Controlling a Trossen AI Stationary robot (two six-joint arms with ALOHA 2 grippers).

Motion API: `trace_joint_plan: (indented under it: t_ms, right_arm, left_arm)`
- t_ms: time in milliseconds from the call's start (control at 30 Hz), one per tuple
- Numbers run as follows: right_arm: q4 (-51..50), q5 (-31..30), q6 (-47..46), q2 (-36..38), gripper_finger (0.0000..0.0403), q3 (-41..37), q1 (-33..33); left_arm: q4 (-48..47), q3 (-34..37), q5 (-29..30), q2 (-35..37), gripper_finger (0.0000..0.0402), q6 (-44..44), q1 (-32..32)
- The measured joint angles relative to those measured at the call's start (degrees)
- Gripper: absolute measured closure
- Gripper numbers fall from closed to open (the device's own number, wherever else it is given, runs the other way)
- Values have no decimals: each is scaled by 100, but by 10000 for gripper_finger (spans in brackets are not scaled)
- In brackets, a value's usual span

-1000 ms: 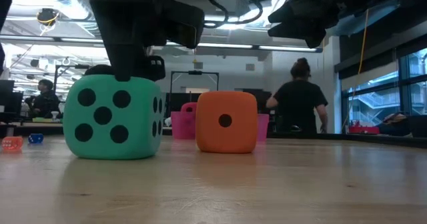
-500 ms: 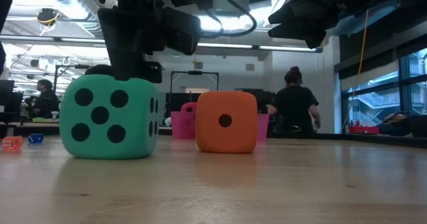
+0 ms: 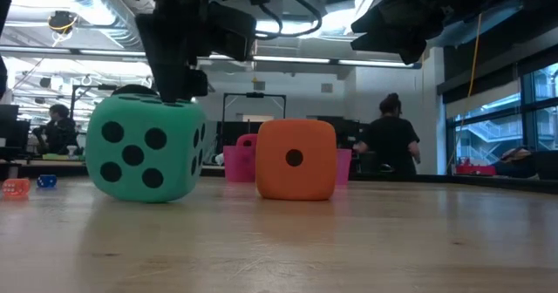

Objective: Pick & Place Dice
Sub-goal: Put the light blue die into the pink bin

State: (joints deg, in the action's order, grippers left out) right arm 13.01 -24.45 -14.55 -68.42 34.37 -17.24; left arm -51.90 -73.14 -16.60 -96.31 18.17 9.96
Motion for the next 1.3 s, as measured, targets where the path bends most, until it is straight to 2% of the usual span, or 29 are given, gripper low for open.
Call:
trace_joint_plan:
  t_ms: [233,567,900,1300]
  right_arm:
    - [-22,2,-7,0,197,0,0]
    - [-24,2,-21,-2,197,0,0]
    - [-25,1,-20,-2,197,0,0]
    - [-33,0,-20,-2,197,0,0]
  left_arm:
    - [16,-11,-79,11,245,-35,7]
    - [22,-17,-127,22,273,-168,9]
    - [25,-26,-136,25,343,-348,11]
    - [-67,-142,-34,63,366,-414,-2]
